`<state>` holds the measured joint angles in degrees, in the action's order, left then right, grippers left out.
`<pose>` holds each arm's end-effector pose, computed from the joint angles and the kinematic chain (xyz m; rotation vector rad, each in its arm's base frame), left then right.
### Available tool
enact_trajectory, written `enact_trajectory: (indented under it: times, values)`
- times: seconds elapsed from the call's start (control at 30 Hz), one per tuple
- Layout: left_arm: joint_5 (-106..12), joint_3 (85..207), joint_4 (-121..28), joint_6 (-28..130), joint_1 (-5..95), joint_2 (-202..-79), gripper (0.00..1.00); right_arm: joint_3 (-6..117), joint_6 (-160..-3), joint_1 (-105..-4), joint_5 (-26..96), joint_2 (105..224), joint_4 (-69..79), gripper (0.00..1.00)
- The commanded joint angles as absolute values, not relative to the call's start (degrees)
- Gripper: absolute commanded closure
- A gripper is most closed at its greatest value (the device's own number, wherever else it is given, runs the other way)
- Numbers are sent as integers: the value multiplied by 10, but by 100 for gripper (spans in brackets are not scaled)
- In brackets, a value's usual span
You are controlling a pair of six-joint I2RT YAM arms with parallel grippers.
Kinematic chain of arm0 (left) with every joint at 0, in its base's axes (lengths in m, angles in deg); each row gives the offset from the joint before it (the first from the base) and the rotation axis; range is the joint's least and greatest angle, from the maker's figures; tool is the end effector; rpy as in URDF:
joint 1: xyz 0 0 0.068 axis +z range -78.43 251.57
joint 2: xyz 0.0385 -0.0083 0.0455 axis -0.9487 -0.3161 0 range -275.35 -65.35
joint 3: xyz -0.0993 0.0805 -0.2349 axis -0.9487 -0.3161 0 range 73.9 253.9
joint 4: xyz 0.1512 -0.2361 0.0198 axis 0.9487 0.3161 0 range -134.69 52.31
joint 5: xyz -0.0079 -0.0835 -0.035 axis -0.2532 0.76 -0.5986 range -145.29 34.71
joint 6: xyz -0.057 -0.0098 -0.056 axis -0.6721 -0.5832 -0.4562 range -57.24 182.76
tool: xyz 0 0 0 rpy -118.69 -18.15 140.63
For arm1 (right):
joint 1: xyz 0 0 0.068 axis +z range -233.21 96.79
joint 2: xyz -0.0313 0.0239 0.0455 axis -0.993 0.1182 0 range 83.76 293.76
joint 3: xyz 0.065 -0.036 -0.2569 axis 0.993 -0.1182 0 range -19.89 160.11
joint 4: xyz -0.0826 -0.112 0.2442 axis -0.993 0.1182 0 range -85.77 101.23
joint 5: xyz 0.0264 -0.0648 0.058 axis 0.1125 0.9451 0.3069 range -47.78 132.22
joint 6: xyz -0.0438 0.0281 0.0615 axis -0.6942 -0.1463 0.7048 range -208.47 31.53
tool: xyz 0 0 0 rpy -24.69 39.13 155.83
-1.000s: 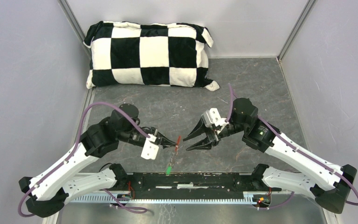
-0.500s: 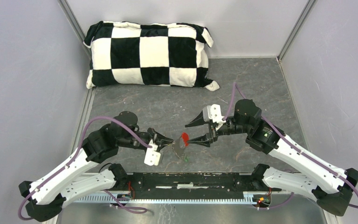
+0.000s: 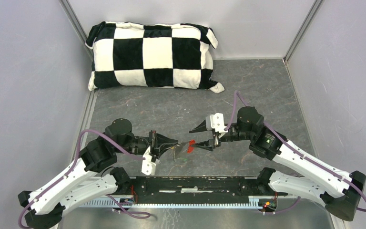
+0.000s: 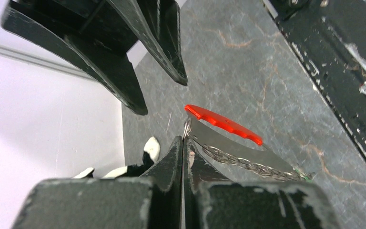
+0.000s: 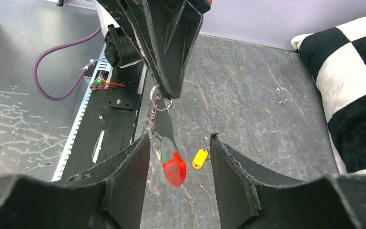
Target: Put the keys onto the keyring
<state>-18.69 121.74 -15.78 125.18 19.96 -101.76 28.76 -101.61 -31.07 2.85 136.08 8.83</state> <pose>0.0822 -0.1704 0.3394 1.7352 0.6093 -0.4650 0.1232 0.2306 0.3424 -1.3803 1.1647 1.0801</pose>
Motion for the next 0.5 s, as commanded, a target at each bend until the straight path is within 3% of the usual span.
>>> enact_trajectory:
  times: [0.0, 0.47]
  values:
    - [-150, 1236, -223, 1165, 198, -1029, 98, 282, -1011, -308, 43, 1333, 46, 45]
    - [-202, 1233, -310, 952, 198, -1059, 98, 277, -956, -306, -3, 1335, -4, 42]
